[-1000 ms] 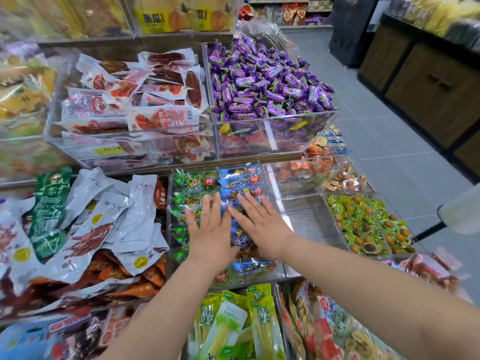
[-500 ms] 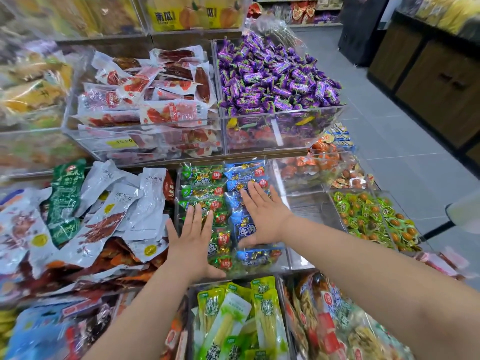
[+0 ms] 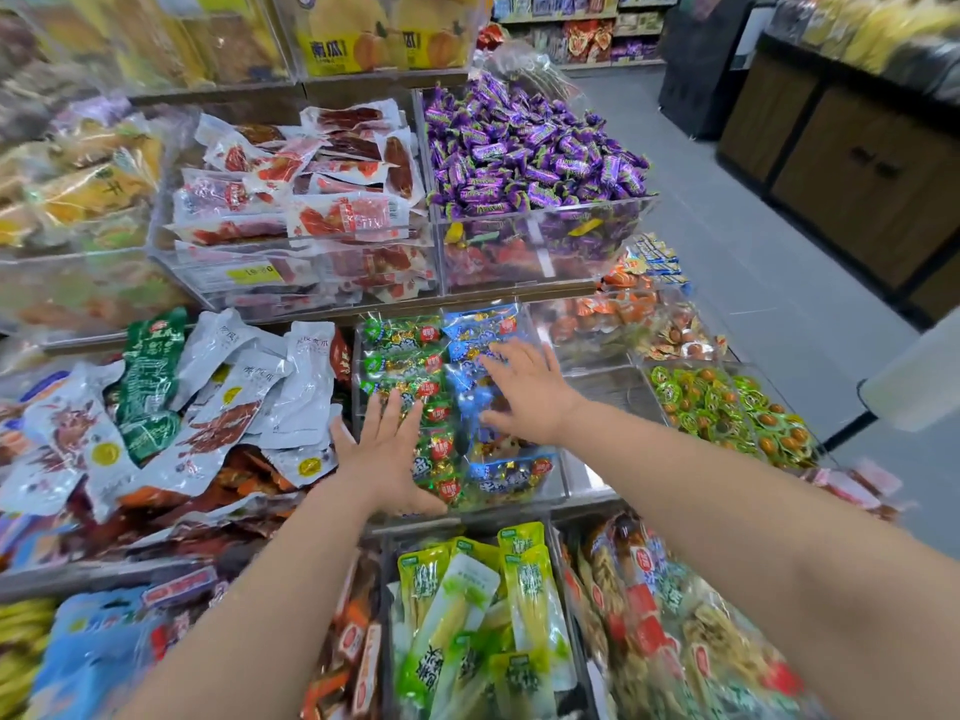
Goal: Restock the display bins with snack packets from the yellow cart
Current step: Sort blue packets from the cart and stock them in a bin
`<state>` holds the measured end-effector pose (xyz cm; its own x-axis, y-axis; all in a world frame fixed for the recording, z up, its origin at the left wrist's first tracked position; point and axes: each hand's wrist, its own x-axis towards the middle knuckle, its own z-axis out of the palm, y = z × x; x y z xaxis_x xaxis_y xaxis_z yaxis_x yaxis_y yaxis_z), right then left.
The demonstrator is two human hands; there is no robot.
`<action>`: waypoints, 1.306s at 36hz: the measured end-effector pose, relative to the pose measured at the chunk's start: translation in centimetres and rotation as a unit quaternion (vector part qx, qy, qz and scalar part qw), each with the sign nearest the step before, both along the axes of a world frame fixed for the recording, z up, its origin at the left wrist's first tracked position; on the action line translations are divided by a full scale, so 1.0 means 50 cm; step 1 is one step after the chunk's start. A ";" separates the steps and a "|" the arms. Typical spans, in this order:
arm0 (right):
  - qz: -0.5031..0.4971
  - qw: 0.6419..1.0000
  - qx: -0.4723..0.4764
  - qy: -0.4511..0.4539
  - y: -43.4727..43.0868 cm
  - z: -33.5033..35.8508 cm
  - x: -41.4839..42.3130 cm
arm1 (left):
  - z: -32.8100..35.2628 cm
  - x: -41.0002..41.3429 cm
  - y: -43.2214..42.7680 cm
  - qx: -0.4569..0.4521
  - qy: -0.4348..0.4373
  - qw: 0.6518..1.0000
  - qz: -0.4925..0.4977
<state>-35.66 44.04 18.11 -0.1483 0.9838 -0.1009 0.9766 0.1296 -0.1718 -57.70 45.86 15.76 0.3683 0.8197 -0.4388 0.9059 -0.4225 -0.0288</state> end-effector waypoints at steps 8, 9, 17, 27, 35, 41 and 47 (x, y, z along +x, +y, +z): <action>-0.123 0.943 0.161 0.266 -0.146 -0.011 0.039 | 0.048 0.067 -0.104 0.157 -0.268 0.944 0.110; -0.146 0.928 0.159 0.303 -0.171 -0.021 0.046 | 0.049 0.081 -0.124 0.178 -0.311 0.926 0.117; -0.382 0.800 0.027 0.463 -0.461 -0.148 0.125 | -0.012 0.256 -0.314 -0.131 -0.454 0.856 0.209; -0.589 0.648 -0.138 0.463 -0.968 -0.258 0.270 | -0.198 0.466 -0.562 -0.394 -0.278 0.822 0.303; -0.732 0.484 -0.200 0.435 -1.344 -0.295 0.286 | -0.267 0.612 -0.789 -0.438 -0.121 0.872 0.183; -0.789 0.347 -0.191 0.469 -1.482 -0.304 0.241 | -0.270 0.706 -0.886 -0.418 -0.030 0.907 0.037; -0.807 0.265 -0.146 0.507 -1.512 -0.310 0.256 | -0.284 0.816 -0.922 -0.407 0.009 0.912 -0.050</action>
